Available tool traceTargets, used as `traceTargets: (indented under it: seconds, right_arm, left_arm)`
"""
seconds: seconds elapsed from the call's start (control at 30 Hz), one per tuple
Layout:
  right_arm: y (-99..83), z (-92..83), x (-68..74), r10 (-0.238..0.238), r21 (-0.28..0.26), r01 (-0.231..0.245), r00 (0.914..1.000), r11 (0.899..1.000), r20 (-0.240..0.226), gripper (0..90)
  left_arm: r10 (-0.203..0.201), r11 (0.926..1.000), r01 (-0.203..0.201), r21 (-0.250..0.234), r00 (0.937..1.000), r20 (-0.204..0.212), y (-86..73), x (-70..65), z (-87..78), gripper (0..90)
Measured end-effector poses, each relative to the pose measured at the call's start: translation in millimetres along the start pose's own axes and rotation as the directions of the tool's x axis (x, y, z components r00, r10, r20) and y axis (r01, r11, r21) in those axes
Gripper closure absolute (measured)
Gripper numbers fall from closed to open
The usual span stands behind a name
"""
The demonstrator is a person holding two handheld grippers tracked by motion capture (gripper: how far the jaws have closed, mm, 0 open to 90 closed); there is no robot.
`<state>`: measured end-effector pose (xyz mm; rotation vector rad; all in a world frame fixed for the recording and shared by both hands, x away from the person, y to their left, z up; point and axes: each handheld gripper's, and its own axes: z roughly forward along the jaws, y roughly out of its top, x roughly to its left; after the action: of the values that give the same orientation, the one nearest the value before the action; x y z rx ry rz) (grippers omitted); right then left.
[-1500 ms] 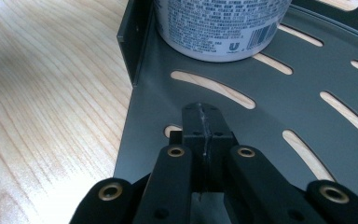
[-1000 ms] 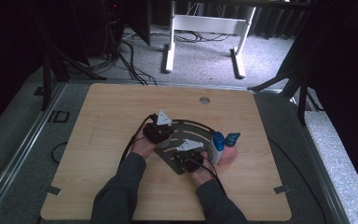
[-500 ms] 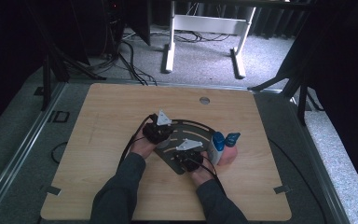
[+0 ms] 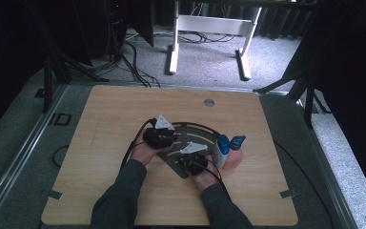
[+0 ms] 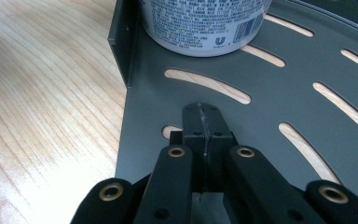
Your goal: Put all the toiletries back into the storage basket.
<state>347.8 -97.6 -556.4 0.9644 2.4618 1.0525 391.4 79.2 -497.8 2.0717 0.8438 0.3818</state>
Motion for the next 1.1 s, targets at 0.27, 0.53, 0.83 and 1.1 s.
traceTargets:
  seconds: [0.27,0.53,0.83,1.1]
  right_arm:
    - [1.1,-1.6,-0.4,-0.004,0.002,0.004,0.9999,1.000,-0.011,84.5]
    - [-4.3,-11.5,2.9,-0.035,0.006,0.035,0.9992,0.999,-0.020,81.6]
    - [-3.7,-33.3,6.5,-0.048,-0.022,0.048,0.9988,0.999,-0.009,78.7]
    - [-0.2,-55.4,5.8,-0.051,-0.054,0.051,0.9987,0.997,-0.003,77.1]
  left_arm:
    - [-0.004,0.9999,0.004,-0.009,0.9999,0.013,-6.4,-7.0,-6.7,64.6]
    - [-0.020,0.9985,0.021,-0.051,0.9997,0.017,-16.3,-11.5,-18.1,62.4]
    - [-0.030,0.9951,0.032,-0.093,0.9991,0.029,-25.5,-19.0,-32.0,61.8]
    - [-0.036,0.9923,0.039,-0.117,0.9989,0.030,-38.8,-28.8,-35.2,61.4]
